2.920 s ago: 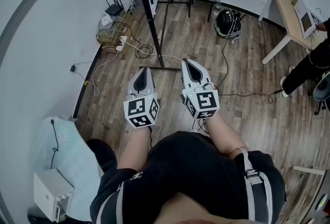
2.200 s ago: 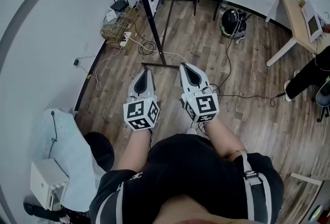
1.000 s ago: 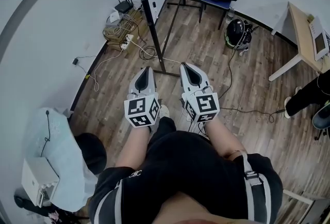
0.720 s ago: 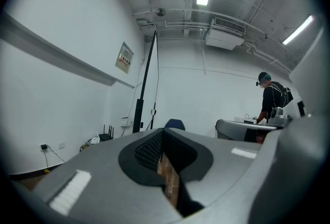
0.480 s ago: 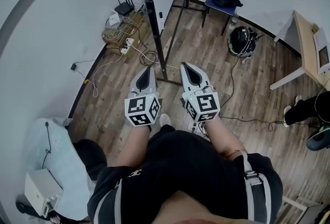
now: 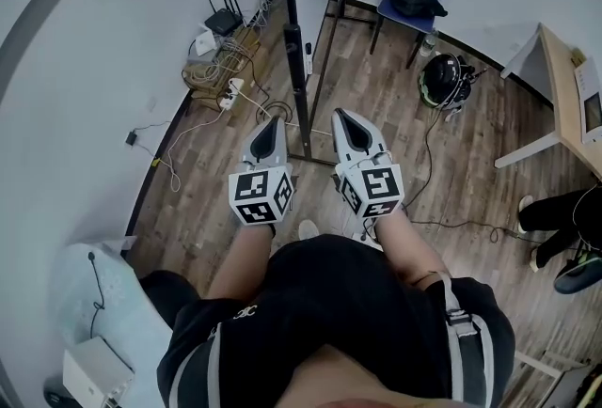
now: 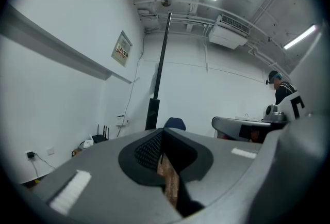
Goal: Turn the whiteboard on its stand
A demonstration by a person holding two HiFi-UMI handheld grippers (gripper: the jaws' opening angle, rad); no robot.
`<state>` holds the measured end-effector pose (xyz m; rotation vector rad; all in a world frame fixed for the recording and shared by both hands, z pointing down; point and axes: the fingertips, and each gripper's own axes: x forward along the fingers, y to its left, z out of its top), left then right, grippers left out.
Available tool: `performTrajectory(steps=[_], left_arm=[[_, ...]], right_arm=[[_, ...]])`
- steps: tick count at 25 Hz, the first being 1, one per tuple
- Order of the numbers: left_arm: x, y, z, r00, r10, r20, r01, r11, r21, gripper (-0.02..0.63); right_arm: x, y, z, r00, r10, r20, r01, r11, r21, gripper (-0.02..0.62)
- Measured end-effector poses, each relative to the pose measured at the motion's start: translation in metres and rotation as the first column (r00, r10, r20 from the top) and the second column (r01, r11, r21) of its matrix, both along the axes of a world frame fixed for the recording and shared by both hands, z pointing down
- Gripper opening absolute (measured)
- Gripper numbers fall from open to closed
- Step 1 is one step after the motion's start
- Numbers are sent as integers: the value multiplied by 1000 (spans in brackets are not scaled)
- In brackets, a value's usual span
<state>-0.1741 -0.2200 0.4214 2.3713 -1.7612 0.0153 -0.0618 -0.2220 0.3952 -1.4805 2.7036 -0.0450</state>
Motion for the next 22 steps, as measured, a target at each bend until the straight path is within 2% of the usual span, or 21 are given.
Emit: performTrajectory(steps=[4, 8, 11, 15, 22], left_arm=[[-10, -30, 1, 1000, 19, -1, -19, 1000, -1, 9], [-4, -43, 1, 999, 35, -6, -35, 999, -8, 9], [2, -44, 5, 999, 32, 16, -31, 999, -5, 9], [5, -49, 9, 1000, 7, 2, -7, 1000, -27, 9], [22, -56, 7, 999, -21, 35, 21, 1000, -17, 9]], right_arm=[[-2, -21, 2, 999, 41, 9, -41, 999, -7, 5], [8, -28, 12, 998, 64, 9, -63, 997, -42, 5], [11, -34, 16, 998, 56, 12, -55, 997, -53, 5], [14, -32, 7, 1000, 25, -2, -25, 999, -23, 5], [43, -38, 6, 999, 33, 19, -32, 999, -42, 5]])
